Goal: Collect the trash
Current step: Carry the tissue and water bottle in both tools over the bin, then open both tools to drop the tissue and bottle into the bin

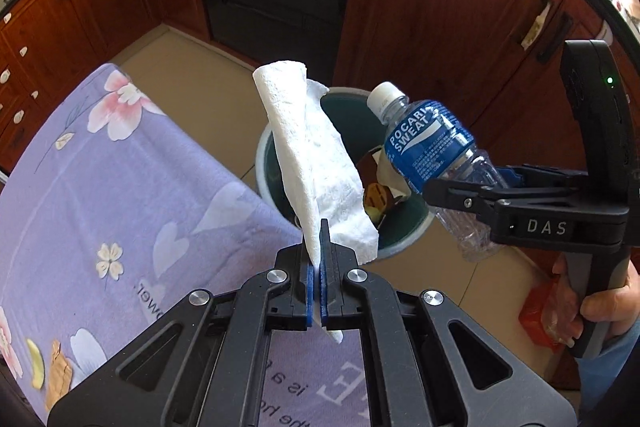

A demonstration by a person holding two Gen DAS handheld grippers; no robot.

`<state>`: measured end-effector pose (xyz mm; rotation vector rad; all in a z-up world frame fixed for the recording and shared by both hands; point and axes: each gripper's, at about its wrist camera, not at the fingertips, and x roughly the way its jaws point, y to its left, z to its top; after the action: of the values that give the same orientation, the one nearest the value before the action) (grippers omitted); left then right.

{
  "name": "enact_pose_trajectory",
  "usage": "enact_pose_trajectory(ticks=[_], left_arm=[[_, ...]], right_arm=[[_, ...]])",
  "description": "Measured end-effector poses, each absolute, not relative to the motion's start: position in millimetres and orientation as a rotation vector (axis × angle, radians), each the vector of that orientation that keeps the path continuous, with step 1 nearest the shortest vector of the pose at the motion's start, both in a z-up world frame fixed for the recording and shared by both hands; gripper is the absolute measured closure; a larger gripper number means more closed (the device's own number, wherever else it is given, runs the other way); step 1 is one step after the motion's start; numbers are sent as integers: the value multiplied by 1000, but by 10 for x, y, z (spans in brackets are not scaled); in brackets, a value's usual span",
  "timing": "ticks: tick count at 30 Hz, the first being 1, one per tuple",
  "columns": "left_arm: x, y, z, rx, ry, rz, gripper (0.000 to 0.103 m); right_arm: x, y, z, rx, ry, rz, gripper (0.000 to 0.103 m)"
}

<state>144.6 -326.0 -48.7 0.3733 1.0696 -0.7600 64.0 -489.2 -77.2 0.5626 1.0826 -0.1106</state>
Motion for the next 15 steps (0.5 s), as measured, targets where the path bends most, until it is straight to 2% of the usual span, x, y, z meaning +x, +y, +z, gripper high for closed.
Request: enact_pose_trajectory(ticks=[13, 14, 15], left_arm=[[1826, -3708, -949, 393, 1183, -754, 97], [1841, -3704, -965, 389, 1194, -751, 86], [1864, -3705, -971, 384, 1196, -747, 63]], right_arm=[[1065, -5188, -1155, 640, 1173, -129, 40], [1089, -5199, -1158, 651, 1172, -129, 39], [1109, -5215, -1162, 669, 1169, -129, 31]])
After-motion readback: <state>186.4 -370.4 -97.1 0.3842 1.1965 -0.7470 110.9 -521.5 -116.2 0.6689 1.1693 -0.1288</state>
